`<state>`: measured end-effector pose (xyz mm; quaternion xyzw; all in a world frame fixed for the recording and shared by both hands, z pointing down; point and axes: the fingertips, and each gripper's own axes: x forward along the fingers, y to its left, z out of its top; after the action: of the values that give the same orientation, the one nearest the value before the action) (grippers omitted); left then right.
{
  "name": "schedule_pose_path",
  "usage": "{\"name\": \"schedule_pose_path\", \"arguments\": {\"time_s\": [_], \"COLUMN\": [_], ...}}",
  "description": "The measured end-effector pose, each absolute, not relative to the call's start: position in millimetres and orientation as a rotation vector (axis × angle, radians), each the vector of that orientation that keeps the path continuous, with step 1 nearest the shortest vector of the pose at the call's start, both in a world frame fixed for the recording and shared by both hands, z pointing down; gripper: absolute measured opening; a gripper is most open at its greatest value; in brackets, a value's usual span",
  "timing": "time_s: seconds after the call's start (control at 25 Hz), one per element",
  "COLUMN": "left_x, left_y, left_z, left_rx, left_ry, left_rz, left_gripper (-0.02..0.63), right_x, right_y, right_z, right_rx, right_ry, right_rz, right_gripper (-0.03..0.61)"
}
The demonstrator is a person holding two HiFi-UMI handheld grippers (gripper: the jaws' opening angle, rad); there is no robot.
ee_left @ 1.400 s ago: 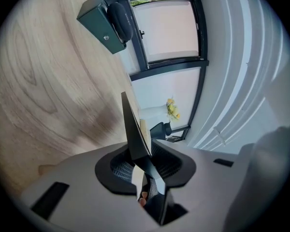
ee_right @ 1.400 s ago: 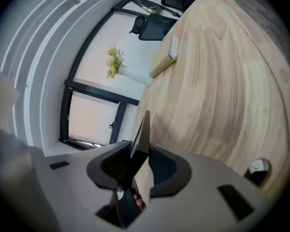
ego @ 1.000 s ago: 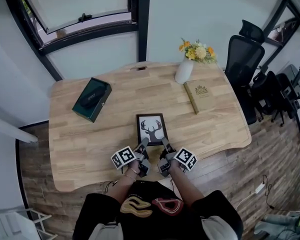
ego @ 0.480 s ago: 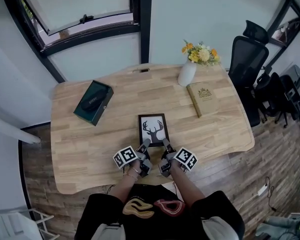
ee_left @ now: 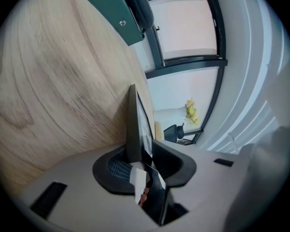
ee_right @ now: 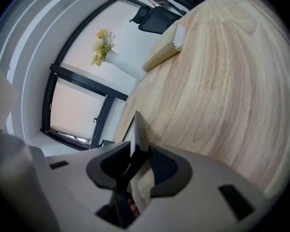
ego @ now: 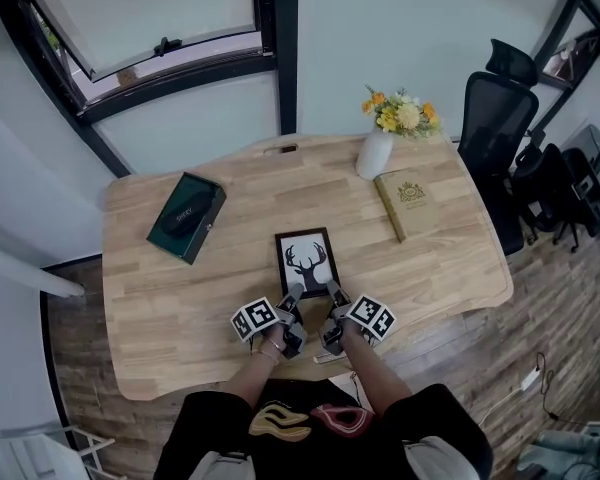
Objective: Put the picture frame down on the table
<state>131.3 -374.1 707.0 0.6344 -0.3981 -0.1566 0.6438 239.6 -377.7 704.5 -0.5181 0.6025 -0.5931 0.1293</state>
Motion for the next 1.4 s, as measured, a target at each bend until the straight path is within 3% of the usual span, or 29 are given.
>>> {"name": "schedule_pose_path", "arguments": {"time_s": [0.72, 1.4], "left_x": [130.4, 119.4], "left_y": [-395.8, -401.3], "left_z": [724.8, 716.8], "left_rx": [1.400, 1.565], "left_ry": [-0.989, -1.162], "left_rz": [-0.259, -0.057], "left_gripper": [0.127, 0.275], "right_x": [240.9, 248.6], "right_y": [-396.6, -403.1], "right_z": [722.7, 730.8], "right_rx": [-1.563, -1.719], "right_ry": [1.704, 1.772], "right_rz": [-1.782, -1.782], "right_gripper": [0.135, 0.143]}}
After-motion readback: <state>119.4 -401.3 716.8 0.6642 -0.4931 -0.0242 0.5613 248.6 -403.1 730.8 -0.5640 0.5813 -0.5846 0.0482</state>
